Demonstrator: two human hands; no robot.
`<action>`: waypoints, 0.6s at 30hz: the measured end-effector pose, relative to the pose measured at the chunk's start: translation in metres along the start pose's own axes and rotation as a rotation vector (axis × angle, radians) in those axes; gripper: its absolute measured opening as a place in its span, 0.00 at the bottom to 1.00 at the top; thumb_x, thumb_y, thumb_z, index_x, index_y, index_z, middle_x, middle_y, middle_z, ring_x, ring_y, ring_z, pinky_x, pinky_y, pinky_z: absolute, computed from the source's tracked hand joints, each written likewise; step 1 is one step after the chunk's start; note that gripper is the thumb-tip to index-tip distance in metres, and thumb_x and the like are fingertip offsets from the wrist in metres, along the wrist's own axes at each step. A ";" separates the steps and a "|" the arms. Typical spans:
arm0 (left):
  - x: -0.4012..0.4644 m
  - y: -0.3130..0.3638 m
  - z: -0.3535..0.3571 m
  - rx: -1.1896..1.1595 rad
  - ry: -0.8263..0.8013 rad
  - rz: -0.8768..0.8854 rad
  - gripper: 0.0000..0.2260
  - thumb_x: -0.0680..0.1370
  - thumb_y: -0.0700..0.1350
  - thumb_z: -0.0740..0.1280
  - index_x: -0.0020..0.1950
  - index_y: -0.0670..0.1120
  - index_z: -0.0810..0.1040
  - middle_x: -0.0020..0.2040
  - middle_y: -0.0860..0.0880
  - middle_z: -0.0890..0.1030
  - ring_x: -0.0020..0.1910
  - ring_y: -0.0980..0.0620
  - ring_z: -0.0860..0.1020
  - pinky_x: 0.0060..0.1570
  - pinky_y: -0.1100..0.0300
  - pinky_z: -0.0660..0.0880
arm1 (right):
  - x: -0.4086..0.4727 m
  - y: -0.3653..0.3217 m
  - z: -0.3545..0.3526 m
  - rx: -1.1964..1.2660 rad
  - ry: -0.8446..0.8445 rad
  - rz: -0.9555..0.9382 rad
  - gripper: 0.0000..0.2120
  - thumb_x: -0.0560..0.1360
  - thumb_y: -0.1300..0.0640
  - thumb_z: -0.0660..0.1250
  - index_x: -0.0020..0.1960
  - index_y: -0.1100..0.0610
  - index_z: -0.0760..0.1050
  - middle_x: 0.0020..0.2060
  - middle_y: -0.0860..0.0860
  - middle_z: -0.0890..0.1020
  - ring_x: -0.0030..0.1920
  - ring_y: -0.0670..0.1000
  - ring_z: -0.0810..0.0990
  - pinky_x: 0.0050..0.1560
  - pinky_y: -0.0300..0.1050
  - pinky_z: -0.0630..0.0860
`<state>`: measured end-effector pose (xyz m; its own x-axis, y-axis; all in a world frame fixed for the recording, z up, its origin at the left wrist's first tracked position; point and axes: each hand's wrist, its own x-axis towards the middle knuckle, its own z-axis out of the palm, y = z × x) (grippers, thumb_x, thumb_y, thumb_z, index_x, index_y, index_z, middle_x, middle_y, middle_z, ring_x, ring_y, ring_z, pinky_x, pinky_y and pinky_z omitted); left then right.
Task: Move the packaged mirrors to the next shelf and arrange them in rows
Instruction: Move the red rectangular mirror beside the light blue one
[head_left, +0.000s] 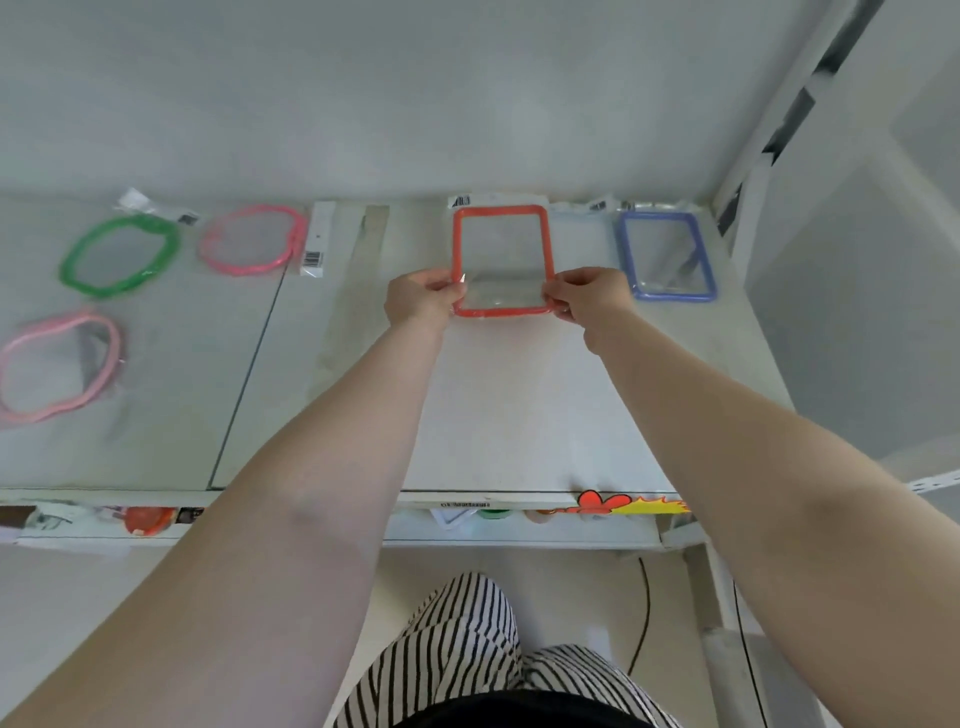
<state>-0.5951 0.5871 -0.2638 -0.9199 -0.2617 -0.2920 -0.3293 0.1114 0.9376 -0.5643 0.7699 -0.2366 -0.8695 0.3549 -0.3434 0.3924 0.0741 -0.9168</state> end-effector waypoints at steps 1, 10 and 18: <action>0.006 -0.003 0.000 -0.013 -0.009 0.003 0.13 0.69 0.38 0.74 0.53 0.43 0.84 0.40 0.46 0.83 0.38 0.50 0.80 0.55 0.51 0.80 | 0.004 0.003 0.003 -0.002 0.005 -0.008 0.09 0.71 0.67 0.72 0.34 0.58 0.78 0.36 0.59 0.82 0.37 0.54 0.79 0.52 0.49 0.82; 0.050 -0.018 0.007 -0.085 0.068 0.094 0.11 0.69 0.35 0.73 0.51 0.40 0.83 0.48 0.40 0.85 0.38 0.49 0.81 0.54 0.52 0.80 | 0.044 0.014 0.033 -0.055 0.047 -0.104 0.10 0.71 0.64 0.72 0.33 0.55 0.78 0.29 0.53 0.81 0.30 0.51 0.76 0.47 0.48 0.80; 0.078 -0.037 0.006 -0.165 0.028 0.118 0.13 0.70 0.32 0.71 0.54 0.37 0.82 0.37 0.47 0.82 0.26 0.61 0.77 0.39 0.65 0.75 | 0.069 0.026 0.057 -0.100 0.124 -0.120 0.11 0.70 0.62 0.73 0.31 0.52 0.78 0.31 0.52 0.83 0.33 0.52 0.79 0.46 0.50 0.81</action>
<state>-0.6564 0.5680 -0.3223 -0.9429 -0.2833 -0.1753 -0.1784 -0.0151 0.9838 -0.6310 0.7429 -0.2959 -0.8706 0.4496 -0.1998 0.3214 0.2123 -0.9228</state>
